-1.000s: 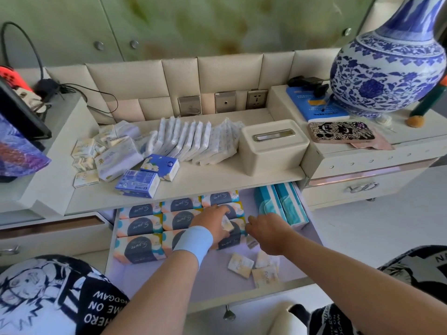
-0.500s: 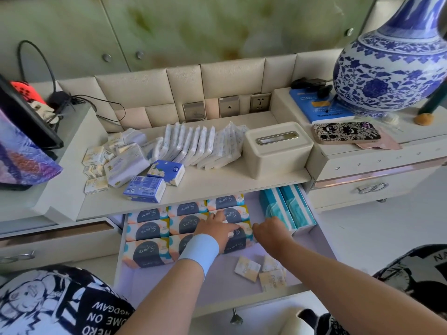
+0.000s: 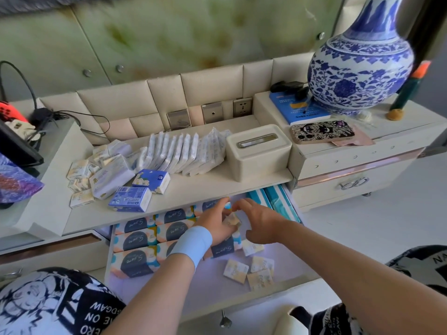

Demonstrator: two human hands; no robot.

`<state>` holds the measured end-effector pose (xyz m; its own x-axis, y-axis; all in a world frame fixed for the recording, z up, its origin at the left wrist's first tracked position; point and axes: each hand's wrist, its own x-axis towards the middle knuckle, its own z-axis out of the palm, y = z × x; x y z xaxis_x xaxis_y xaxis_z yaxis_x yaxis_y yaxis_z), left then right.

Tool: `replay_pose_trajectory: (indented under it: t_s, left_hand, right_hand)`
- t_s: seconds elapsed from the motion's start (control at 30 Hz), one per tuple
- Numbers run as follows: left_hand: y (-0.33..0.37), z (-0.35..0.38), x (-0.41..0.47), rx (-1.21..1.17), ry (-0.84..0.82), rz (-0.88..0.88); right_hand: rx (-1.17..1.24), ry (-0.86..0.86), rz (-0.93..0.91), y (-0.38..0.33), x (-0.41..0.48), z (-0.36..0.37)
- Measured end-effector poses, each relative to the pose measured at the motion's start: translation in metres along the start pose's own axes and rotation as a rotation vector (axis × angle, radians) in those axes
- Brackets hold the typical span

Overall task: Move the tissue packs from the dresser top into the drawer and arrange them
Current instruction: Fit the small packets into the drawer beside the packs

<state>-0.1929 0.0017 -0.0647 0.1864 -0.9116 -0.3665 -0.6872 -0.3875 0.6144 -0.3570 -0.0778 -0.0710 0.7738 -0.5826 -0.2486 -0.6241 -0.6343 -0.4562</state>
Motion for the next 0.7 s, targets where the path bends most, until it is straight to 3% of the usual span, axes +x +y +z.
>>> replay_pose_trajectory:
  t_s: [0.1,0.2,0.3,0.4,0.7]
  left_hand:
    - [0.012,0.007,0.002,-0.076,0.002,0.007]
    - [0.018,0.016,0.002,-0.048,-0.049,0.042]
    - [0.010,0.022,0.006,0.234,-0.096,0.092]
    - [-0.007,0.024,0.008,0.616,-0.150,0.153]
    - [-0.020,0.021,0.011,0.576,-0.129,0.176]
  right_hand:
    - [0.010,0.040,-0.080,0.003,-0.012,0.007]
    - [-0.172,0.155,-0.106,0.011,-0.019,0.005]
    - [-0.447,0.207,-0.143,0.025,-0.021,0.013]
    - [-0.589,0.120,-0.137,0.031,-0.020,0.030]
    - [-0.953,-0.084,-0.168,0.028,0.000,0.060]
